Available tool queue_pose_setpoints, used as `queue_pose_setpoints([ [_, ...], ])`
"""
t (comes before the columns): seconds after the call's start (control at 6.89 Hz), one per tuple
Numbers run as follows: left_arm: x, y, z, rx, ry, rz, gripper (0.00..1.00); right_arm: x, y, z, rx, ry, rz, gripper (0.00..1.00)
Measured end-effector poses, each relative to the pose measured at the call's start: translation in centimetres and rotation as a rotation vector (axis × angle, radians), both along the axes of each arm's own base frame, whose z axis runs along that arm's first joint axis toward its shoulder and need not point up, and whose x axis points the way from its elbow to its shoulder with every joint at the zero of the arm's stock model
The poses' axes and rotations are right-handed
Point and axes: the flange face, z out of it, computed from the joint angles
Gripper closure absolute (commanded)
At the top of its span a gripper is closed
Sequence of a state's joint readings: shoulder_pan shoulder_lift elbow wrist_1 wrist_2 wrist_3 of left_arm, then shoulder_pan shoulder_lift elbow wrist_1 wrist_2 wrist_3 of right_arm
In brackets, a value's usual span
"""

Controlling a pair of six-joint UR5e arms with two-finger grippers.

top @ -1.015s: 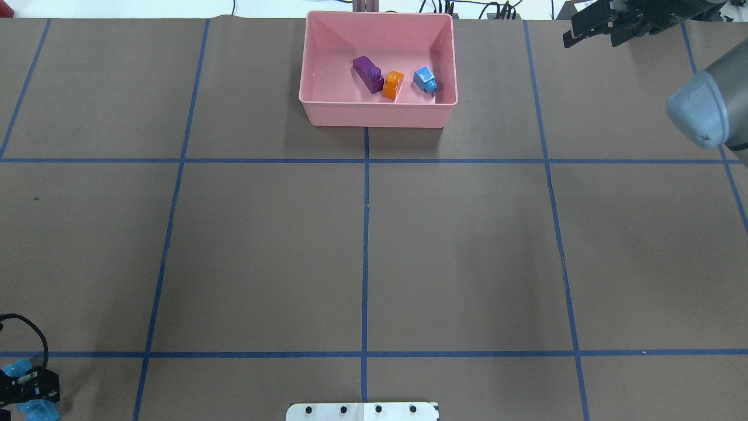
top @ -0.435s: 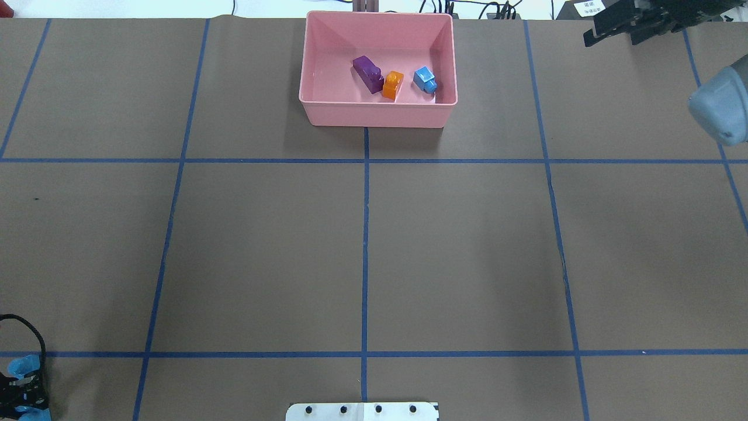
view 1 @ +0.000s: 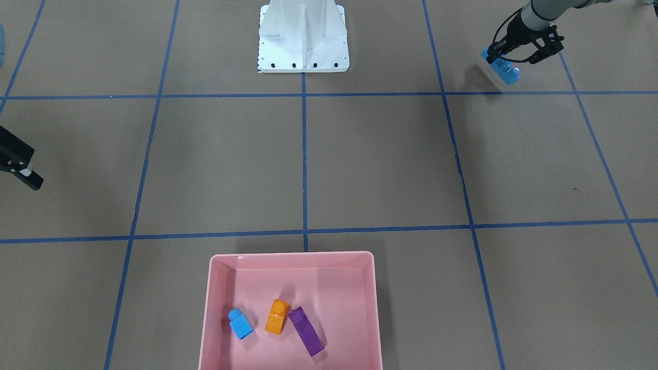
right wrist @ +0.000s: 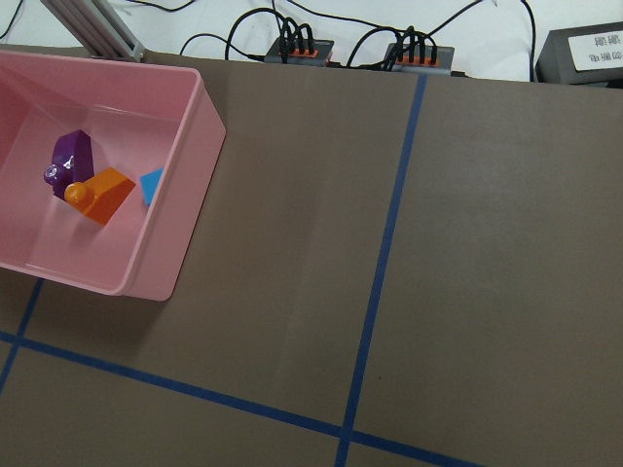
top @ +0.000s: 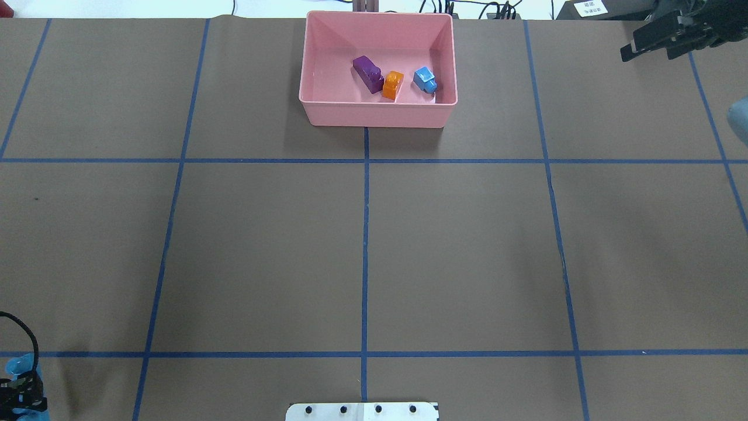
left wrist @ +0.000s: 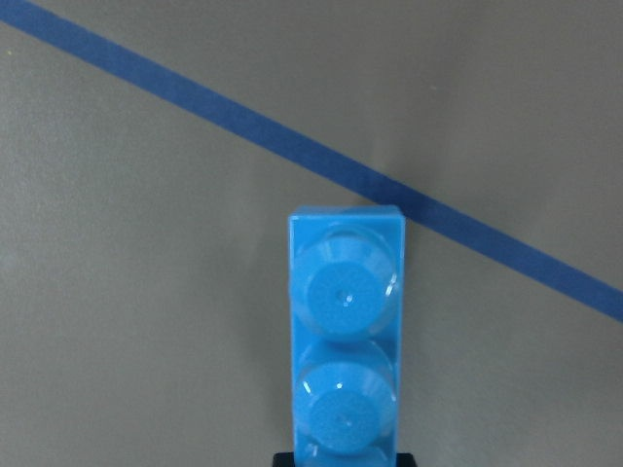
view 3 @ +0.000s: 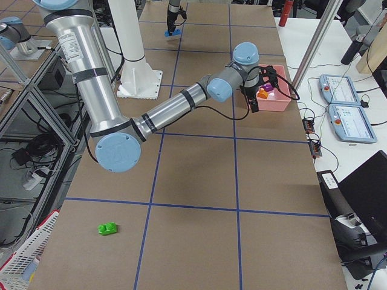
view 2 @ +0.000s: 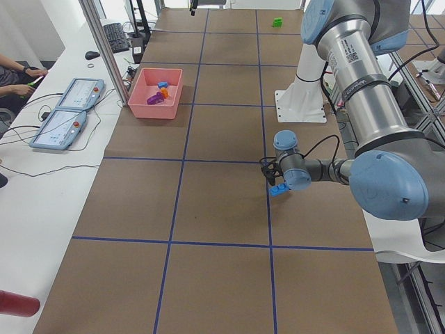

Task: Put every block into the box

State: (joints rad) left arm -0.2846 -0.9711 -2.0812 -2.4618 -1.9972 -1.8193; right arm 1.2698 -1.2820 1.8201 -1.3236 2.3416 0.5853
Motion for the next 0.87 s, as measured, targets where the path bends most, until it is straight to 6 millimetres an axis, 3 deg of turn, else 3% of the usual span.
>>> queue_pose_setpoints([
  [0.29, -0.3, -2.2, -4.7, 0.023, 0.100, -0.068, 1.00, 2.3, 1.9, 4.7, -0.031, 0.035, -0.003, 0.01],
  [0.58, 1.5, -7.3, -10.7, 0.061, 0.274, -0.148, 1.00, 4.0, 3.9, 9.9, -0.071, 0.081, -0.017, 0.01],
  [0.87, 3.6, -13.5, -17.3, 0.125, 0.403, -0.226, 1.00, 5.5, 7.3, 16.6, -0.140, 0.135, -0.046, 0.01],
])
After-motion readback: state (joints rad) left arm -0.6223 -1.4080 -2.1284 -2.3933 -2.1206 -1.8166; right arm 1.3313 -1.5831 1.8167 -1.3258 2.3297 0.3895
